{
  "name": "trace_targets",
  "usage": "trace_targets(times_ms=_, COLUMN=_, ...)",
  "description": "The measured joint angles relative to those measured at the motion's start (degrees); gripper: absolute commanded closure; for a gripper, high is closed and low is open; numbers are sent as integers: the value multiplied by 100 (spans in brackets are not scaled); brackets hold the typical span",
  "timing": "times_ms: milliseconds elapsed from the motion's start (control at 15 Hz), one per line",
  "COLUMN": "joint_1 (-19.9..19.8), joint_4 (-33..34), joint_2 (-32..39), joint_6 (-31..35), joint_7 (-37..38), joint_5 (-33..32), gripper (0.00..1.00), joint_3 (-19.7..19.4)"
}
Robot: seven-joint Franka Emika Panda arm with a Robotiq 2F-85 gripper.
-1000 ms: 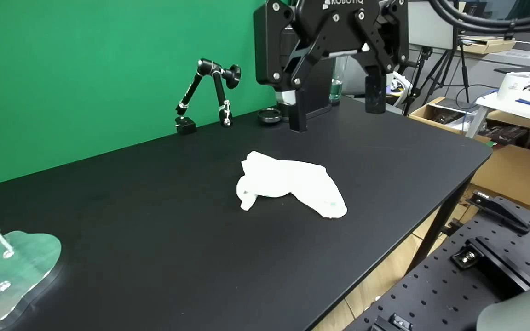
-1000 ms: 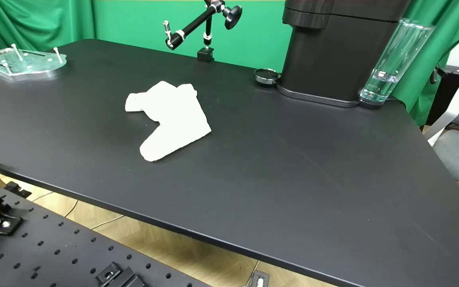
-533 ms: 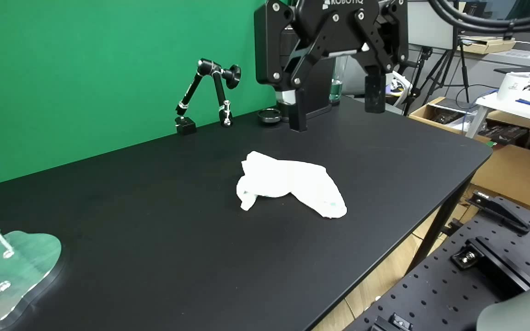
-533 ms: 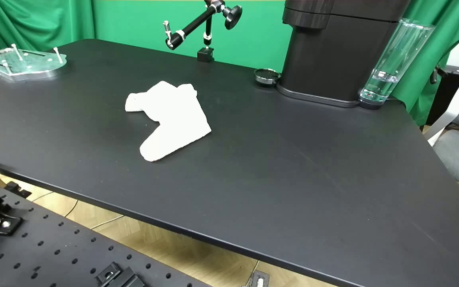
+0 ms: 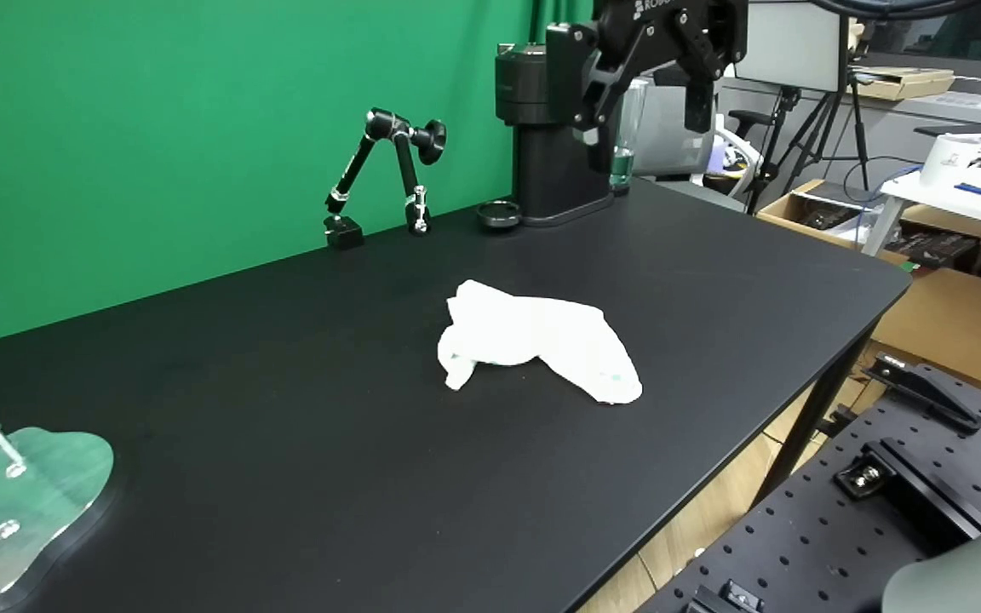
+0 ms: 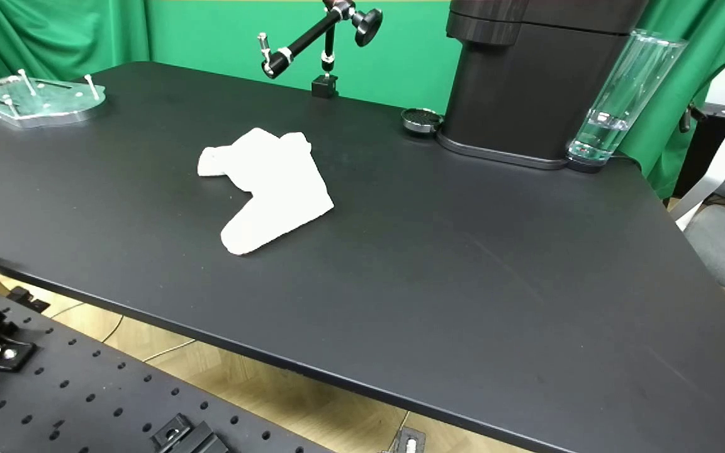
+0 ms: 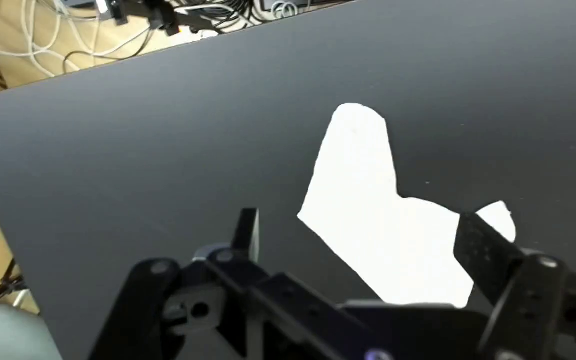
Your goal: Hang the cloth on the black stand
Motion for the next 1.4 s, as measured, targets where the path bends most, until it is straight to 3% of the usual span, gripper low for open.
trace_targets(times_ms=133, joint_1=-64, joint_4=51, joint_2=283, joint_6=29, joint_7=-594, joint_5=-350, gripper=0, joint_3=-185)
trace_targets(times_ms=400, joint_1=59, joint_4=306, joint_2=890, joint_6=84, joint_7=-1804, joint_5=-451, gripper=0, joint_3=-606)
trace_targets(times_ms=733, joint_1=124, joint_4=449, joint_2=1104, joint_6=117, joint_7=-1982, joint_5=-473, gripper=0, joint_3=-669)
trace_targets(times_ms=1133, joint_1=124, joint_4=335, joint_2=1418, joint_6=1390, joint_7=-2375, joint_5=-984, gripper=0, joint_3=-887)
trace_targets(times_ms=1400, joint_1=176, joint_4=497, joint_2=2218, joint_6=1933, joint_7=-3928, joint_5=-580, gripper=0, joint_3=-1464)
